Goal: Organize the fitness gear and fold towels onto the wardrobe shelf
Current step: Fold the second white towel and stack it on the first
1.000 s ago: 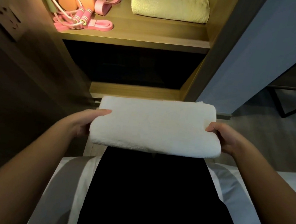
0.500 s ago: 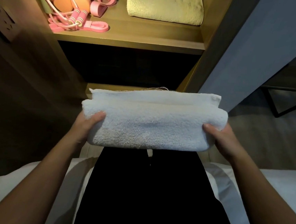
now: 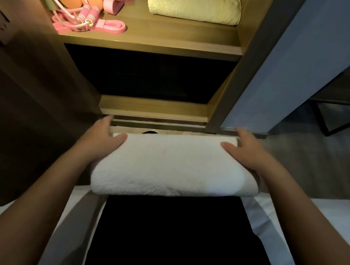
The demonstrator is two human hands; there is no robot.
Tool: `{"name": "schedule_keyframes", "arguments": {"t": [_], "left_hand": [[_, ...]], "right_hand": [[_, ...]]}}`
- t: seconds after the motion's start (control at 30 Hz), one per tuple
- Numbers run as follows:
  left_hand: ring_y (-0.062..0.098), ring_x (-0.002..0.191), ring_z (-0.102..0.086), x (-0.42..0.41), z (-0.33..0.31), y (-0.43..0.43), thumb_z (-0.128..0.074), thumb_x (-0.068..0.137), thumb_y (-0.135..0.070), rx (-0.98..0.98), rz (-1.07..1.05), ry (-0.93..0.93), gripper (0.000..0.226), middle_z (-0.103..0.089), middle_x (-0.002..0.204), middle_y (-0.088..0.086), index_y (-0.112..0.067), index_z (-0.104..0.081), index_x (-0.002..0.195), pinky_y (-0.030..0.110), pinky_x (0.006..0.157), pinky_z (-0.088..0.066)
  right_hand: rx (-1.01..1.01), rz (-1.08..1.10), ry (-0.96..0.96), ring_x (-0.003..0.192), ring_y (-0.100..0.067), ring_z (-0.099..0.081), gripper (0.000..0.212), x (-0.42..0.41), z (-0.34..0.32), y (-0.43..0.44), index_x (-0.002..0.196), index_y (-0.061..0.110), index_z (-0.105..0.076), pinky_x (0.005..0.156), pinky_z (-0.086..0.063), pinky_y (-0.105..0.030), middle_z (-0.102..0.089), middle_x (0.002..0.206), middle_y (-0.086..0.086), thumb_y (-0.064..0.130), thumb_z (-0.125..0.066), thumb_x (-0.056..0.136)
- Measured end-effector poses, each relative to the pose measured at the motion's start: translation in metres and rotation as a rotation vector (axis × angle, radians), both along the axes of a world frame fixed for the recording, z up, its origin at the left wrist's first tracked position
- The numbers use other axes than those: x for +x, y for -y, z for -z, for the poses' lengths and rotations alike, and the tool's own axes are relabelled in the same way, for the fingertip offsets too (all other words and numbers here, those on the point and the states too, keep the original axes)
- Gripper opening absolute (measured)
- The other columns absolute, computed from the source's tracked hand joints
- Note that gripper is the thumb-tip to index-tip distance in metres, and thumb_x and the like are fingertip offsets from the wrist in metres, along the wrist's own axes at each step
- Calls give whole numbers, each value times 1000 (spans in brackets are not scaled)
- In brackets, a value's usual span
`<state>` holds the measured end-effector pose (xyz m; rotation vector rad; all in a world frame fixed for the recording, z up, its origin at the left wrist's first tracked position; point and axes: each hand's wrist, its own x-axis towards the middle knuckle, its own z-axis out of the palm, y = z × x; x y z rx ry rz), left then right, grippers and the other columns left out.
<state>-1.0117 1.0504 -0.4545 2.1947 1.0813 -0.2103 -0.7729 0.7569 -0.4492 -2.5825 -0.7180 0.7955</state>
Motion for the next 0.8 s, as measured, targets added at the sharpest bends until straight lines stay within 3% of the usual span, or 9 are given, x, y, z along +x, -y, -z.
{"name": "schedule_keyframes", "arguments": {"t": [0.07,0.17,0.27,0.37,0.43,0.5,0.63,0.7,0.8], "left_hand": [[24,138,-37,21,-11,15,-47,84,-61,116,188,79,78,-35,154,2,-23,-29,151,45,110,-36],[18,141,-32,48,-8,58,-31,95,-59,171,572,-34,66,-33,156,0,-22,-30,150,40,116,-26],[15,145,-24,41,-2,72,-22,100,-53,253,664,-67,61,-26,159,-2,-22,-25,153,40,118,-19],[16,121,-50,11,-10,66,-28,95,-54,343,573,205,56,-55,135,-3,-19,-54,130,31,97,-41],[13,109,-53,-9,-18,72,-31,92,-55,374,617,306,54,-59,121,-6,-20,-62,119,24,87,-38],[13,107,-54,-25,-20,78,-38,90,-58,432,674,315,53,-60,118,-6,-21,-62,120,24,88,-35],[21,118,-51,-41,-14,91,-56,77,-69,582,768,190,76,-53,132,0,-22,-45,136,37,100,-39],[27,125,-48,-36,-8,102,-66,73,-66,682,782,83,91,-49,138,6,-18,-37,144,45,106,-36],[25,125,-45,-23,-3,108,-68,74,-60,713,767,22,93,-47,140,6,-19,-28,148,42,109,-31]], "right_hand": [[49,-215,145,140,-24,-35,71,-9,-6,-21,150,22,-30,114,-29,-45,-35,154,-2,60,-44,92],[-72,-529,106,148,-16,-16,63,-33,0,-47,153,29,-22,120,-10,-50,-21,160,7,60,-25,98],[-145,-569,31,149,-11,-1,60,-35,2,-40,155,31,-13,119,0,-43,-7,162,11,55,-19,101],[3,-482,107,148,-14,-17,54,-36,-9,-17,151,27,-31,120,-14,-41,-22,160,8,49,-33,101],[181,-458,184,135,-17,-40,43,-47,-17,-1,139,22,-51,112,-32,-36,-46,147,4,40,-45,100],[266,-484,232,118,-14,-50,36,-62,-24,13,130,23,-59,101,-41,-31,-56,130,4,37,-51,97],[148,-663,478,126,-21,-46,72,-96,-19,28,143,24,-41,106,-36,-42,-49,140,0,59,-59,83],[30,-721,546,136,-28,-37,88,-109,-8,25,150,23,-28,113,-25,-50,-39,150,-7,62,-62,79],[9,-682,580,141,-30,-29,94,-110,2,19,154,25,-16,117,-13,-52,-30,155,-8,59,-64,80]]}}
